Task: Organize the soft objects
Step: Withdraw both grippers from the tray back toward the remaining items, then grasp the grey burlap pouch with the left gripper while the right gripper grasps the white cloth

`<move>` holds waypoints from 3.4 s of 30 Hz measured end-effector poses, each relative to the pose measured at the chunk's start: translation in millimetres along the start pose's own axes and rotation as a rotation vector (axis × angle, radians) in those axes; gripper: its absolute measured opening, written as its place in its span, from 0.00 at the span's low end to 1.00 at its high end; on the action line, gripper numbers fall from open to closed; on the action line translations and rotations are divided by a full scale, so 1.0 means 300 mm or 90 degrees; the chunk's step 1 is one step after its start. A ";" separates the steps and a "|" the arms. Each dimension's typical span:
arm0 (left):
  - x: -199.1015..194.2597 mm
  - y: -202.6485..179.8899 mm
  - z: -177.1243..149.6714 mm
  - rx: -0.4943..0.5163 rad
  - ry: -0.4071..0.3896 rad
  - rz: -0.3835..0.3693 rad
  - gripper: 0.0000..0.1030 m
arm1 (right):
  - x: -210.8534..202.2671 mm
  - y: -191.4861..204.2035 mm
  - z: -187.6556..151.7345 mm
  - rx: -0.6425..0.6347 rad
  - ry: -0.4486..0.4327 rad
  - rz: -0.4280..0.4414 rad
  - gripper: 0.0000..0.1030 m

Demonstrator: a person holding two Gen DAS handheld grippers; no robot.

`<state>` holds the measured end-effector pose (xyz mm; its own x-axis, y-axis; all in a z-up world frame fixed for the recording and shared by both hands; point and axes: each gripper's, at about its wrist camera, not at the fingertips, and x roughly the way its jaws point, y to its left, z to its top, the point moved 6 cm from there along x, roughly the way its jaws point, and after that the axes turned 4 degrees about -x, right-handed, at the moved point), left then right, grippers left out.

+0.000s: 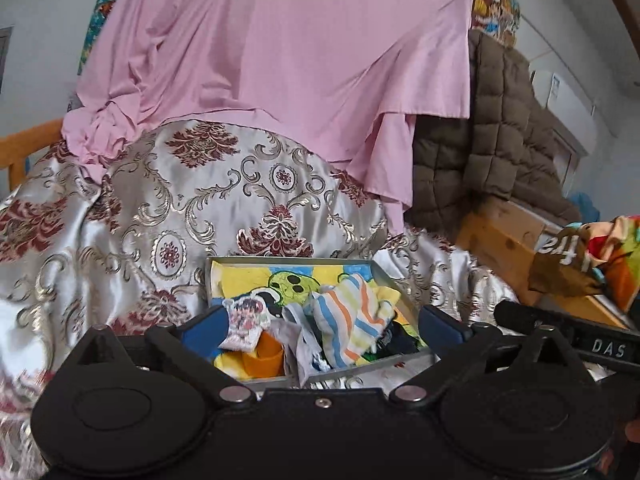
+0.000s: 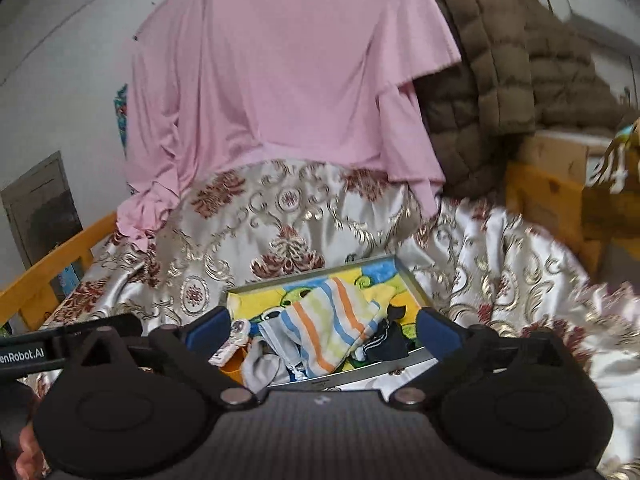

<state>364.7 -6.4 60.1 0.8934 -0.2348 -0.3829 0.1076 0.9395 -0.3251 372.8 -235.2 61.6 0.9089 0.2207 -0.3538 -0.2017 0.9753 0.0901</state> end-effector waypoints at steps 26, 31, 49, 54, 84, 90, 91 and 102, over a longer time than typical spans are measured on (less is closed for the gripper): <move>-0.493 0.030 -0.228 0.035 -0.037 0.013 0.99 | -0.479 0.151 -0.160 -0.062 -0.073 -0.013 1.00; -0.524 0.055 -0.277 0.049 -0.019 0.028 0.99 | -0.508 0.171 -0.205 -0.076 -0.063 -0.012 1.00; -0.521 0.165 -0.381 0.062 0.077 0.121 0.99 | -0.463 0.261 -0.405 -0.151 0.072 0.008 1.00; -0.490 0.191 -0.404 0.062 0.115 0.148 0.99 | -0.421 0.302 -0.459 -0.179 0.119 0.023 1.00; -0.229 0.336 -0.426 0.014 0.240 0.219 0.99 | -0.147 0.306 -0.548 -0.199 0.184 0.047 1.00; -0.199 0.348 -0.401 0.021 0.223 0.216 0.99 | -0.128 0.326 -0.524 -0.200 0.135 0.061 1.00; -0.192 0.349 -0.398 0.023 0.221 0.216 0.99 | -0.124 0.327 -0.521 -0.199 0.129 0.063 1.00; -0.138 0.372 -0.365 0.032 0.205 0.224 0.99 | -0.084 0.326 -0.518 -0.182 0.108 0.066 1.00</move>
<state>292.0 80.8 -55.1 0.6993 0.0420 -0.7136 -0.1494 0.9848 -0.0884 273.6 -143.7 -65.3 0.8094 0.2932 -0.5088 -0.4053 0.9059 -0.1227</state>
